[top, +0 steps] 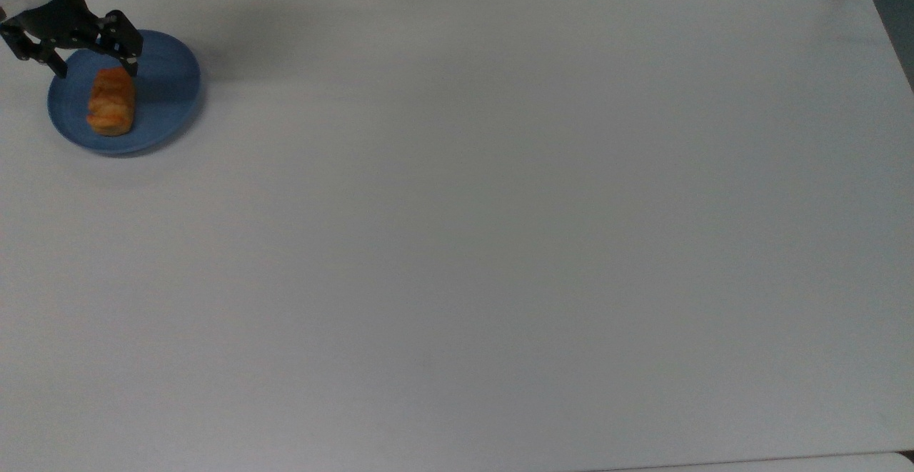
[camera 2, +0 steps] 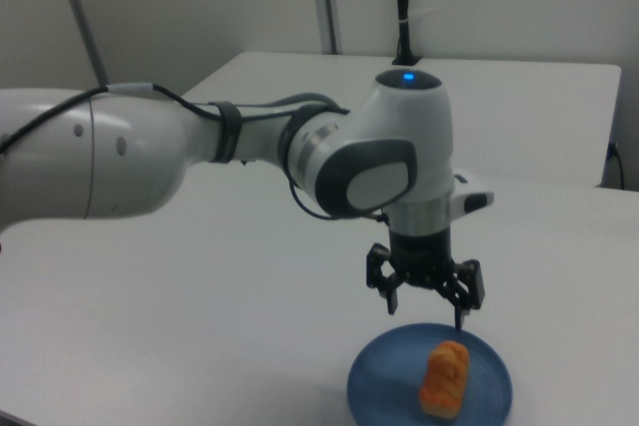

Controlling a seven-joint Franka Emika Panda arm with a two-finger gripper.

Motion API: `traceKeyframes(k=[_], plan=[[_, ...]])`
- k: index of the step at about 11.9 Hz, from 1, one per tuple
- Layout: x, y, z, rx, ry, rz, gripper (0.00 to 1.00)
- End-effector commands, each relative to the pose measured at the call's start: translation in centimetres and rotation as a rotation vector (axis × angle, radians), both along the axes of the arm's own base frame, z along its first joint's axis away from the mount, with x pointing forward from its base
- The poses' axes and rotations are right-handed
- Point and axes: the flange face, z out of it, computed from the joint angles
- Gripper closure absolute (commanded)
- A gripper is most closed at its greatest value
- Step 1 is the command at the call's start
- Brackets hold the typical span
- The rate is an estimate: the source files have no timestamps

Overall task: Put the bread on the table
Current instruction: 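Move the open gripper over the blue plate and lower onto the bread roll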

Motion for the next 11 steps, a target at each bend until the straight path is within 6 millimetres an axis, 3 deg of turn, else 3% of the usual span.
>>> traceKeyframes(k=[1,5,10,11], plan=[[-0.7,-0.4,-3.1,-0.021,0.003,0.02,0.0],[-1.3,-2.0,-6.9,-0.074,0.006,0.022,0.0],[-2.2,-1.8,-9.8,-0.088,0.028,0.038,0.0],[-2.3,-1.9,-10.1,-0.095,0.036,0.046,0.11]])
